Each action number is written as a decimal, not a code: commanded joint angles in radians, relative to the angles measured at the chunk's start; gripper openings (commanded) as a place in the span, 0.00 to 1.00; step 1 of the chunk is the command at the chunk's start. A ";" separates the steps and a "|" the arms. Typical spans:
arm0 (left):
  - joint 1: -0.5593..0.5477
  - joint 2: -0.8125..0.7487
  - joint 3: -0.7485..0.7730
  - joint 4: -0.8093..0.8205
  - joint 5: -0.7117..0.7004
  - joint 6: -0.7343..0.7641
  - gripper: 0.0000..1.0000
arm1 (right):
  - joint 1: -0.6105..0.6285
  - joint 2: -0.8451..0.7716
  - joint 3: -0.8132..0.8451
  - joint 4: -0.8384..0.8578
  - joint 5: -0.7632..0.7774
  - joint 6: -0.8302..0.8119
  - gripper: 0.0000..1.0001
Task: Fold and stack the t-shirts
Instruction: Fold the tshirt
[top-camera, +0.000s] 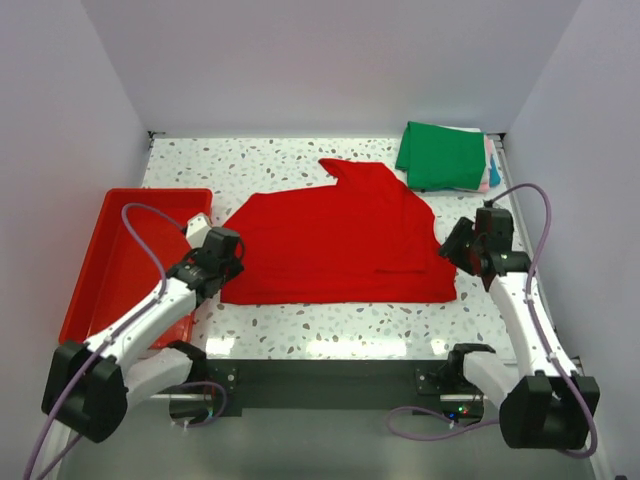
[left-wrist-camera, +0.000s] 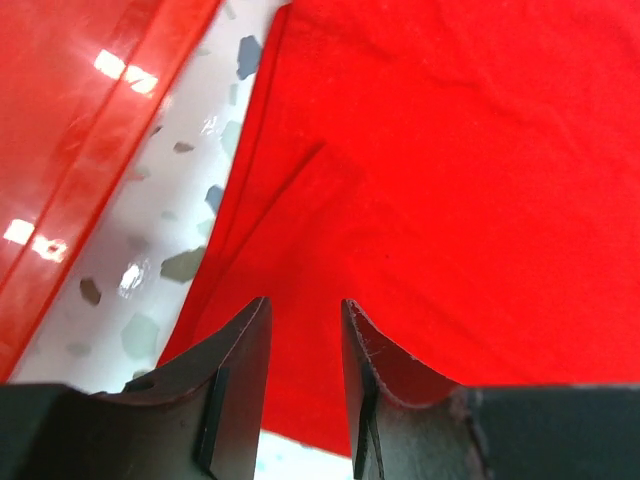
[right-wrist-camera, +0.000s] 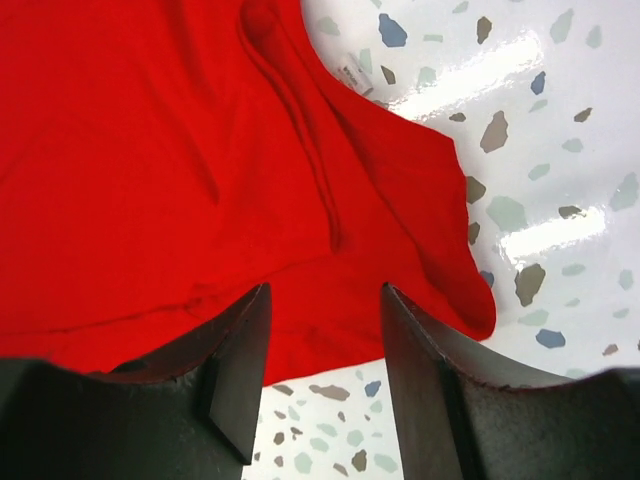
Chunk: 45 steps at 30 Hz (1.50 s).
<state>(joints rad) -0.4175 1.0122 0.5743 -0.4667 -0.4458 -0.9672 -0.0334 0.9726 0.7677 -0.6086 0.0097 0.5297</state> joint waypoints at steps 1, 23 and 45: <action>-0.001 0.121 0.076 0.102 -0.028 0.120 0.39 | 0.015 0.066 -0.050 0.104 0.021 -0.013 0.50; 0.009 0.422 0.205 0.160 -0.125 0.147 0.47 | 0.113 0.271 -0.131 0.291 0.019 0.035 0.47; 0.040 0.562 0.277 0.183 -0.088 0.186 0.26 | 0.122 0.290 -0.145 0.323 0.001 0.042 0.43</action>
<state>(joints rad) -0.3862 1.5627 0.8089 -0.3183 -0.5240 -0.7914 0.0803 1.2572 0.6289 -0.3290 0.0082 0.5610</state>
